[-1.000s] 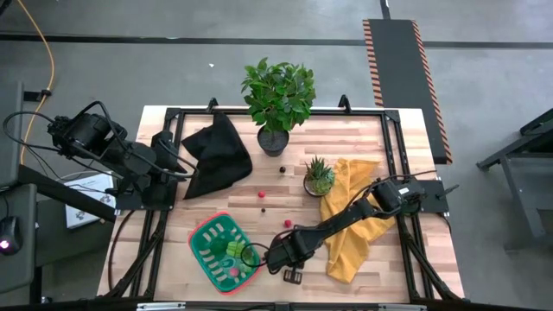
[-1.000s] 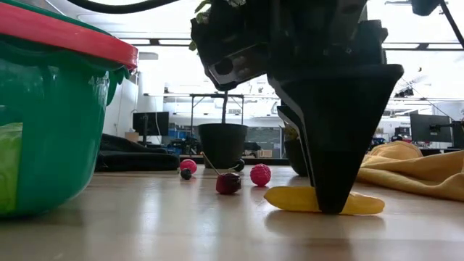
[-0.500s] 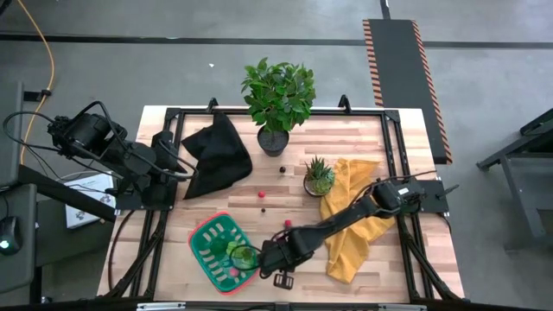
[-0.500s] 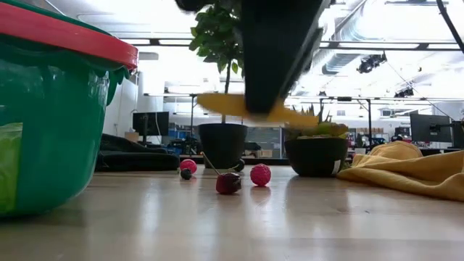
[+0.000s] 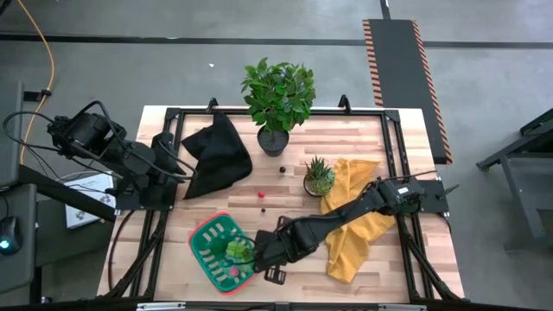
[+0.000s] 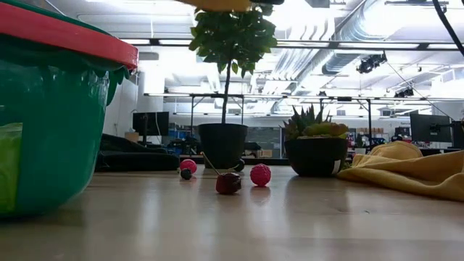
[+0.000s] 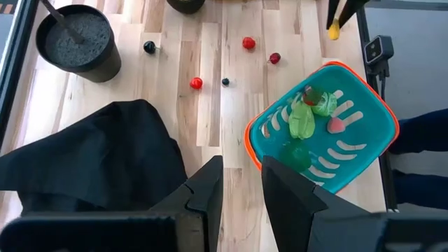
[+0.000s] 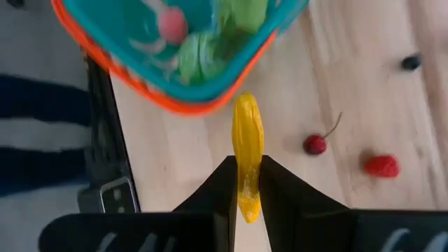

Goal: Pick and placing Produce into tupperware
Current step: Put the yellow corn into the blue basket

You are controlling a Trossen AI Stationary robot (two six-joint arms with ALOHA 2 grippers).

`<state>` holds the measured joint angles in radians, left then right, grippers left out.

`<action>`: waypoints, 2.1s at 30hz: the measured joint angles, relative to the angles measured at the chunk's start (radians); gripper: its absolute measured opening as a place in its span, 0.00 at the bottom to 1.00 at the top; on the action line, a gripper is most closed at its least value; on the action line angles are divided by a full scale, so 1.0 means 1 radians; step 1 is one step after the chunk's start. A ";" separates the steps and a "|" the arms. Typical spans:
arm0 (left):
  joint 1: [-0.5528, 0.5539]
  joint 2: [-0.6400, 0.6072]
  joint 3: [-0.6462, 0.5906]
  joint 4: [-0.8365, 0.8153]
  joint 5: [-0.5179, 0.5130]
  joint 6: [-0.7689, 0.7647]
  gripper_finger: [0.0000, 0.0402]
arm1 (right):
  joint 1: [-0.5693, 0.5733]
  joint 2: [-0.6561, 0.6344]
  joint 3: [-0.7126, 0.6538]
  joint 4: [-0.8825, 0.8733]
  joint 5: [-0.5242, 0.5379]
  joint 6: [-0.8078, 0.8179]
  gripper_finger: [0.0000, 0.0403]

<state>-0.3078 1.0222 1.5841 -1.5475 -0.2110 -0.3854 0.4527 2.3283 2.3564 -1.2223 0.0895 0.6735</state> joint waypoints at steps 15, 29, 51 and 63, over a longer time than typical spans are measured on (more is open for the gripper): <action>0.000 -0.006 0.000 0.142 0.043 0.039 0.22 | -0.049 -0.018 -0.001 0.186 -0.004 -0.043 0.09; 0.000 -0.005 0.000 0.423 0.035 0.051 0.22 | -0.094 -0.130 -0.001 0.454 0.166 -0.138 0.09; 0.000 0.010 0.000 0.755 -0.049 0.101 0.22 | -0.103 -0.181 -0.001 0.703 0.206 -0.211 0.09; 0.000 0.014 0.000 0.800 -0.055 0.098 0.22 | -0.119 -0.219 -0.001 0.816 0.250 -0.308 0.09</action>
<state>-0.3077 1.0362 1.5841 -0.7479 -0.2657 -0.2872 0.3332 2.1097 2.3550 -0.4064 0.3392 0.3656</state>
